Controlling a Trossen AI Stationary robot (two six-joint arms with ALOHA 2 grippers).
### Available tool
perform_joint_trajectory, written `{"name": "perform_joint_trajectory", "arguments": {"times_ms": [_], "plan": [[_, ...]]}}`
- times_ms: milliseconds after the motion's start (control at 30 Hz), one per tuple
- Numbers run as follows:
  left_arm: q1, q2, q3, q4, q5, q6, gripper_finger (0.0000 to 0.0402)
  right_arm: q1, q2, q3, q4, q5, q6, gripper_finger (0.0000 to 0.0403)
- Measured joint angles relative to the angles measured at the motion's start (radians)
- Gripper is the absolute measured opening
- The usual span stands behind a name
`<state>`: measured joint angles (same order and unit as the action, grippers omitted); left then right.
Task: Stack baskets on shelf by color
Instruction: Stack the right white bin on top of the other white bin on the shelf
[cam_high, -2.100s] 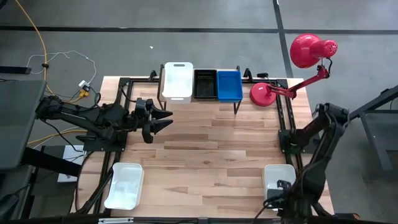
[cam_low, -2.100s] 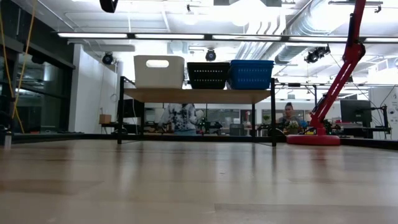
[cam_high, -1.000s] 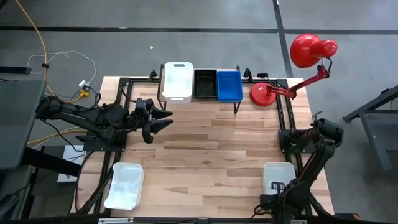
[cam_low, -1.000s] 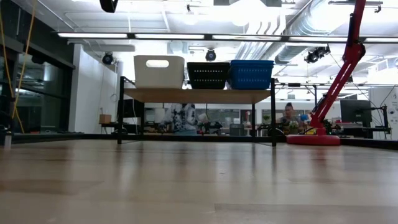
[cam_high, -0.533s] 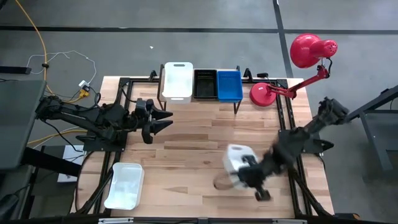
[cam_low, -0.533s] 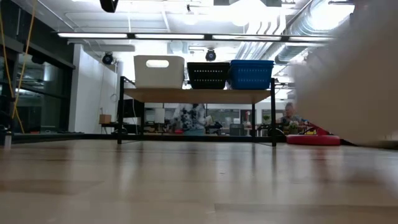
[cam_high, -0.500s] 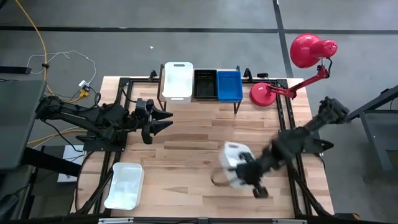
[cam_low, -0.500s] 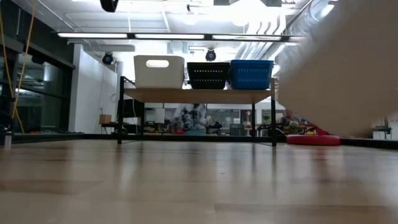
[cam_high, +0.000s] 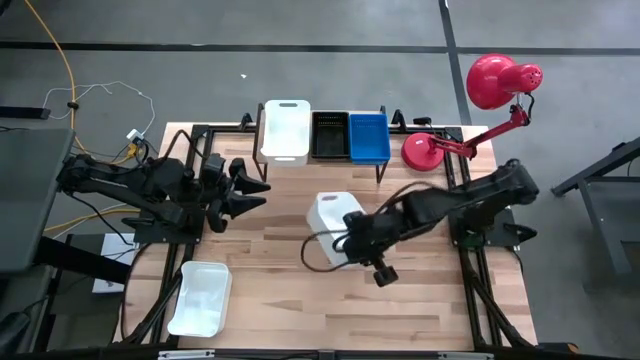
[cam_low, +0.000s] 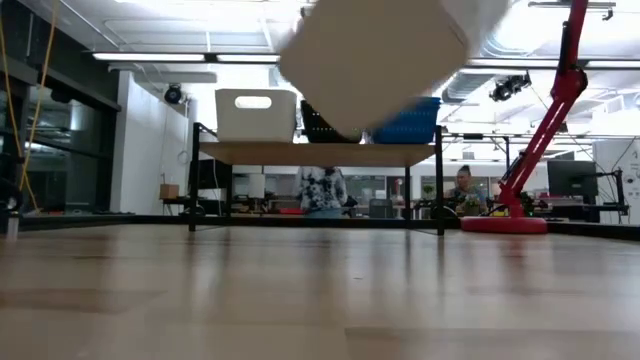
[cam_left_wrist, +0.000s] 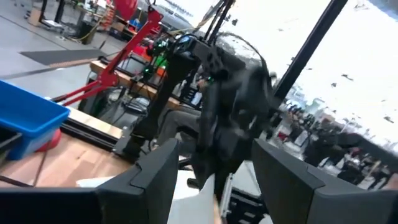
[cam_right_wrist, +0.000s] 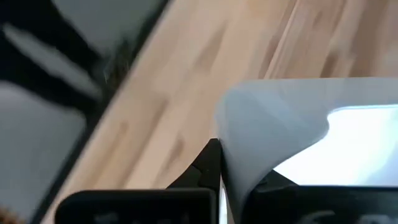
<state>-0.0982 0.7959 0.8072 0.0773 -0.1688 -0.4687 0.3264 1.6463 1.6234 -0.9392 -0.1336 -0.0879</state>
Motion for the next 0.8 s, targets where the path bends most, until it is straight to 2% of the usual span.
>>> {"name": "perform_joint_trajectory", "arguments": {"times_ms": [167,400,600,800], "plan": [[0.0,0.001,0.005,-0.015,-0.009,0.027,0.019,0.021,0.072,-0.083,-0.083,0.106,-0.01,0.0],[0.0,0.002,0.005,-0.041,-0.059,0.027,0.019,0.028,0.167,-0.149,-0.066,0.209,-0.024,0.0],[0.001,0.002,0.005,-0.04,-0.079,0.027,0.019,0.026,0.246,-0.148,0.004,0.203,-0.025,0.0],[0.0,0.002,0.005,-0.04,-0.079,0.026,0.019,0.007,0.261,-0.148,0.079,0.178,-0.022,0.0]]}}
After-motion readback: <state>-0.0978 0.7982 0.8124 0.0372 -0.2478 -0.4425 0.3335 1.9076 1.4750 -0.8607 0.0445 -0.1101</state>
